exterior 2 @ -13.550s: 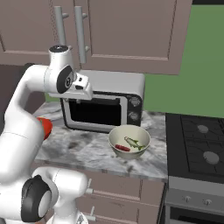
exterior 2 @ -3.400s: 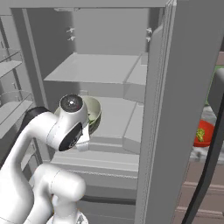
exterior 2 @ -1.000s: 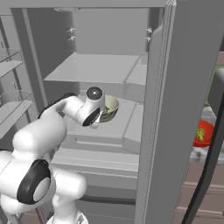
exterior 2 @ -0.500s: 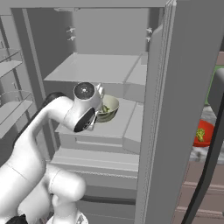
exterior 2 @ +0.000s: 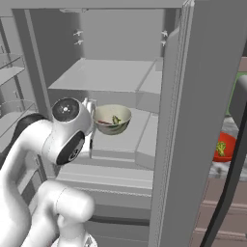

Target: Place the bowl with the broccoli and lemon wedge on the top shelf of the fridge. Place the bowl with the fish and steak on the second highest shelf of the fridge.

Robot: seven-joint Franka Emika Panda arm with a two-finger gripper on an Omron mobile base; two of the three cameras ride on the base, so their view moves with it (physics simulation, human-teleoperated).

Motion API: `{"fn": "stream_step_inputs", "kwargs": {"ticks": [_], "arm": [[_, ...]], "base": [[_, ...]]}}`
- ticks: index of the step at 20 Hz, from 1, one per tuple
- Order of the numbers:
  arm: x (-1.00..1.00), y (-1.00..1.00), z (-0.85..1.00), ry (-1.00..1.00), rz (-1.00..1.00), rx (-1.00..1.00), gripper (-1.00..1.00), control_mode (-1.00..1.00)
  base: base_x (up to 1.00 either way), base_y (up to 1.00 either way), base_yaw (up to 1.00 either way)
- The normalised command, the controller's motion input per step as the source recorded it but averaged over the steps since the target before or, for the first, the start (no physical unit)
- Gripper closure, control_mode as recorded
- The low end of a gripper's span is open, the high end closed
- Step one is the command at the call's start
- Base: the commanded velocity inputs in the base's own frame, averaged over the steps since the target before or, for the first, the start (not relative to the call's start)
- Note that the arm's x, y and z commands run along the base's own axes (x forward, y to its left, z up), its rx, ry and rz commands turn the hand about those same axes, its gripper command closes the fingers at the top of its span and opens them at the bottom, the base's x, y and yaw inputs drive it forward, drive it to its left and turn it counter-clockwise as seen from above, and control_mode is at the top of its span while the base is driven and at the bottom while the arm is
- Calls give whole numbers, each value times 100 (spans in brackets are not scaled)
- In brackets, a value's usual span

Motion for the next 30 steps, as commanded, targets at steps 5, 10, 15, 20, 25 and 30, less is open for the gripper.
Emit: {"fn": "stream_step_inputs", "kwargs": {"ticks": [5,10,15,20,25,30], "arm": [[-29,13,0,-1,15,-10,-100,100],[0,0,0,0,0,0,-100,100],[0,0,0,0,0,0,-100,100],[0,0,0,0,0,0,-100,100],[0,0,0,0,0,0,-100,100],[0,0,0,0,0,0,-100,100]], "base": [[-53,12,12],[-100,-28,7],[-100,-99,-11],[-77,-100,-23],[42,-100,-16],[100,-97,12]]}}
